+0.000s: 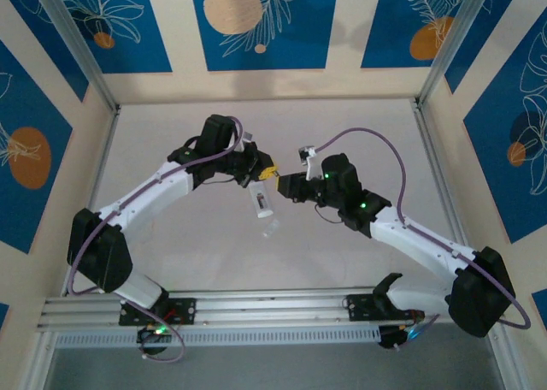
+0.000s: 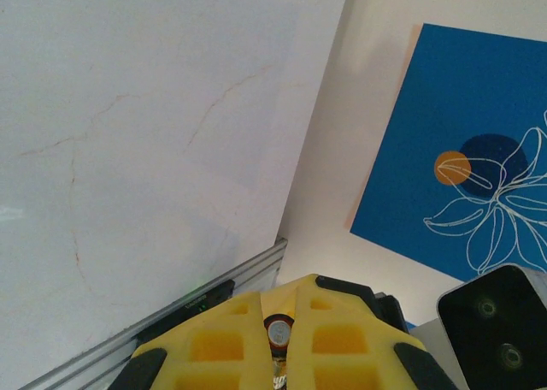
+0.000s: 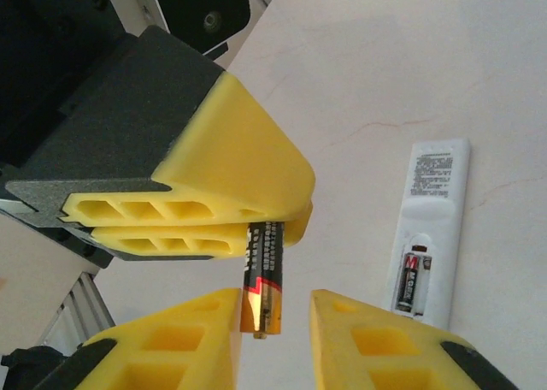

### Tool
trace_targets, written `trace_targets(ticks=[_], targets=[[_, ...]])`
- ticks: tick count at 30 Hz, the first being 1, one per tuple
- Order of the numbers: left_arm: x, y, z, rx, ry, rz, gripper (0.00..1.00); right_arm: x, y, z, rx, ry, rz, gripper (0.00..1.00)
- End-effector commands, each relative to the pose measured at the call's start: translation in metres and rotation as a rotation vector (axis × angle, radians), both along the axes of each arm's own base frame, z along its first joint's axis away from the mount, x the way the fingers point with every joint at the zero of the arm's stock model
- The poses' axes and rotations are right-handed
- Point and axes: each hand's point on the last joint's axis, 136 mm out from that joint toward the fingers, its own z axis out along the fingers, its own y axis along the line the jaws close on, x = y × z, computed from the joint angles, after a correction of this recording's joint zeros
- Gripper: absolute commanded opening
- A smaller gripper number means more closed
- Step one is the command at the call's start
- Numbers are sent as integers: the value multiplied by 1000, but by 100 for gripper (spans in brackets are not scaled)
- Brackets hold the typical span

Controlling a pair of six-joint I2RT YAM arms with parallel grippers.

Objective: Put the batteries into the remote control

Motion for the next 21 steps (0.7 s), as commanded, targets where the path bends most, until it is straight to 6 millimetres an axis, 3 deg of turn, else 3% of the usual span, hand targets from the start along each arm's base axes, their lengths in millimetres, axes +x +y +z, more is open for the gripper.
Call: trace_targets(ticks=[1,7,8,11,13,16,18,21], targets=[[-4,-1,16,-40,-26,-16,3,6,2,21,20,-51,2,22],[-4,-1,17,-38,-36,-23,8,4,4,21,21,-43,15,16],[-4,0,17,-36,-40,-22,15,4,4,22,21,-43,13,16],[3,10,22,10,-114,11,59,4,4,18,9,-29,2,16],[13,27,28,83,-186,51,75,4,3,8,-18,1,-16,15],[31,67,24,304,-290,114,86,7,0,-22,-94,100,-63,15],[42,92,9,500,-289,117,89,7,2,-41,-143,160,-73,15],[62,103,-25,700,-225,54,89,5,9,-63,-163,216,-65,15]])
